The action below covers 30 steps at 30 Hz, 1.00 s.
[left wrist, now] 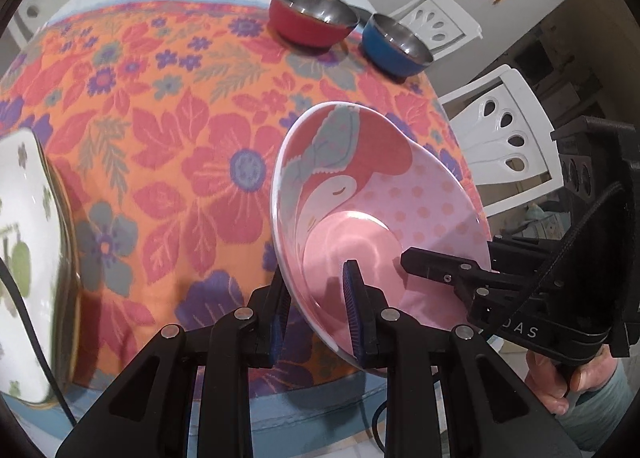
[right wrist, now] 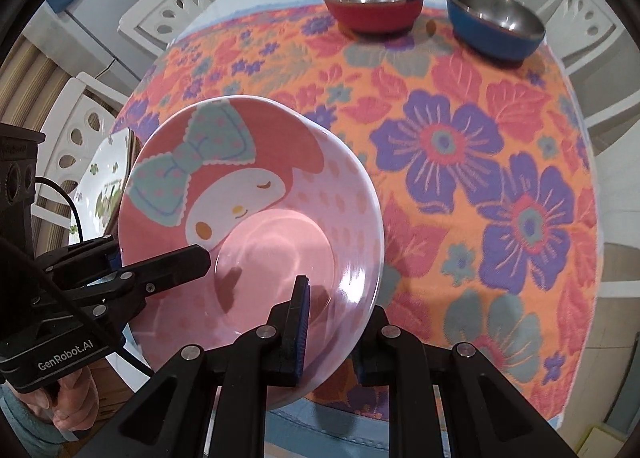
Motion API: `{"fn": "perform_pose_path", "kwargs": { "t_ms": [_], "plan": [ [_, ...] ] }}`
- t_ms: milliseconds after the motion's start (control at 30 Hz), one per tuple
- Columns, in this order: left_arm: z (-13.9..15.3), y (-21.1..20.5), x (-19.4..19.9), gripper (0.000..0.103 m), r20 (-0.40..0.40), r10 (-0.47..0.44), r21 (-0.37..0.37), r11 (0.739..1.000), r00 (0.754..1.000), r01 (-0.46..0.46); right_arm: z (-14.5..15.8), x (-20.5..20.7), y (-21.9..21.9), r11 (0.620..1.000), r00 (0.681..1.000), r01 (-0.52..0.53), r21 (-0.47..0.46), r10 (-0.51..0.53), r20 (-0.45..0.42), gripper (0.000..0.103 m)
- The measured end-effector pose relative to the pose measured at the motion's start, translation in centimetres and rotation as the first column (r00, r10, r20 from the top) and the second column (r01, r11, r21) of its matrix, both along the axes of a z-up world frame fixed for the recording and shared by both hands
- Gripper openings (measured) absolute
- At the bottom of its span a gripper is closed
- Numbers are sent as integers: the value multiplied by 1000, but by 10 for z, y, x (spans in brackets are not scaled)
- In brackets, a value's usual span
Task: Organize plates and bowls
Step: 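Carry the pink bowl beside the plate stack and lower it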
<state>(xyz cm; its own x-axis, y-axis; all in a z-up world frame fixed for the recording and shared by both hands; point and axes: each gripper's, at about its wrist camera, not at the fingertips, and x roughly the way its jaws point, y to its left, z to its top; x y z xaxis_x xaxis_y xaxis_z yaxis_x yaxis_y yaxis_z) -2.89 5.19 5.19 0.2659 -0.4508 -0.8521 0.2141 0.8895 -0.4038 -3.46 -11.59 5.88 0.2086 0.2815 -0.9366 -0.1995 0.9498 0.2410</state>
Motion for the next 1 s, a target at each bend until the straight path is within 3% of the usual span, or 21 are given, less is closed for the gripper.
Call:
{"fn": "perform_pose_path", "kwargs": {
  "t_ms": [433,1000],
  "plan": [
    [-15,-3,-11,21,-32,-17,9,1000,999,17,-15,-7,-6,1000,999,23,7,-23,-37,17],
    [8,6,-29,24,-15,-86,56,995,996,87,7,-27,-24,998,998,-3,60,7,-65,17]
  ]
}}
